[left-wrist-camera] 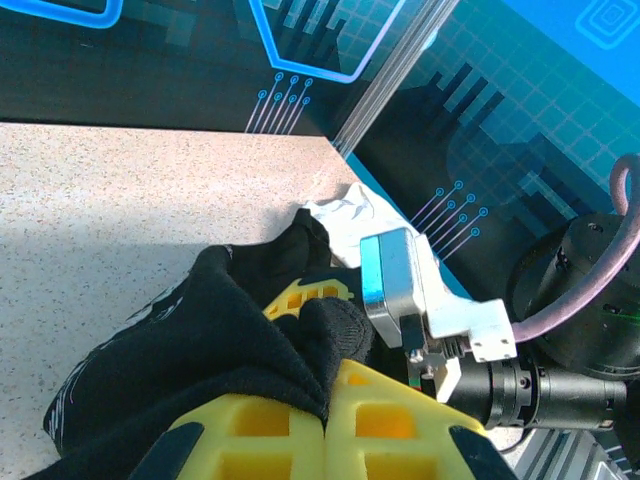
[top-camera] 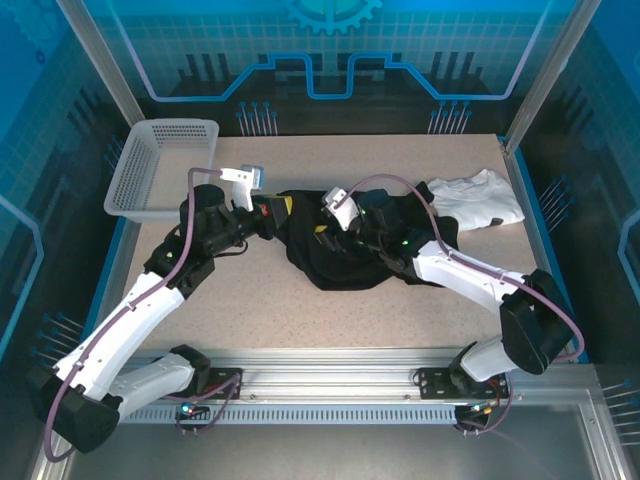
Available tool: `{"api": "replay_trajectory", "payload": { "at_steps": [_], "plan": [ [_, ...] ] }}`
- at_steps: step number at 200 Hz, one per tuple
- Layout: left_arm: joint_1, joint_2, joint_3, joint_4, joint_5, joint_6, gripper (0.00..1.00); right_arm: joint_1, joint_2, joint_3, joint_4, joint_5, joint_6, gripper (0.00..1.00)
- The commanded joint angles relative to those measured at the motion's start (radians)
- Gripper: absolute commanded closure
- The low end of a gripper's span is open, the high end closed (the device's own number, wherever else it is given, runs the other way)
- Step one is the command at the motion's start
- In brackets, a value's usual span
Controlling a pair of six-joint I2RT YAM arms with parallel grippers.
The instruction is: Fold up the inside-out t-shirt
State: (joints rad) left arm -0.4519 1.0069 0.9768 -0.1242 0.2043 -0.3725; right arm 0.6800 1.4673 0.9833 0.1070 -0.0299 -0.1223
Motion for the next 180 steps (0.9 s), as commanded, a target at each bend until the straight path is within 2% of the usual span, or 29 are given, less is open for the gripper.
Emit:
{"api": "replay_trajectory", "payload": {
  "at_steps": [1,33,54,66,83,96,111,136,161,180],
  "plan": [
    [-0.004,-0.016,-0.007,0.042,0.009,0.033,1.00,0.009,0.017,0.050,0.043,0.022,-0.021,0.45],
    [-0.004,-0.016,-0.013,0.042,0.001,0.035,1.00,-0.010,0.024,0.056,0.043,0.027,-0.014,0.57],
    [-0.004,-0.017,-0.019,0.036,-0.019,0.035,1.00,-0.020,0.040,0.083,0.042,-0.030,-0.002,0.77],
    [-0.003,-0.019,-0.021,0.012,-0.075,0.034,1.00,-0.025,0.038,0.108,0.016,-0.064,0.005,0.89],
    [-0.003,-0.021,-0.028,-0.045,-0.239,0.019,1.00,-0.052,-0.008,0.117,-0.039,-0.133,0.029,1.00],
    [-0.001,-0.010,-0.040,-0.081,-0.367,0.015,1.00,-0.089,-0.046,0.123,-0.102,-0.237,0.074,1.00],
    [0.004,0.025,-0.048,-0.091,-0.450,0.028,1.00,-0.118,-0.059,0.140,-0.178,-0.359,0.128,1.00],
    [0.009,0.123,-0.043,-0.076,-0.511,0.049,0.94,-0.115,-0.017,0.158,-0.227,-0.467,0.274,1.00],
    [0.012,0.180,-0.033,-0.104,-0.583,0.065,0.88,-0.126,0.035,0.166,-0.207,-0.513,0.436,1.00],
    [0.010,0.132,-0.076,-0.119,-0.577,0.055,0.75,-0.136,0.057,0.152,-0.136,-0.541,0.535,1.00]
  ]
}}
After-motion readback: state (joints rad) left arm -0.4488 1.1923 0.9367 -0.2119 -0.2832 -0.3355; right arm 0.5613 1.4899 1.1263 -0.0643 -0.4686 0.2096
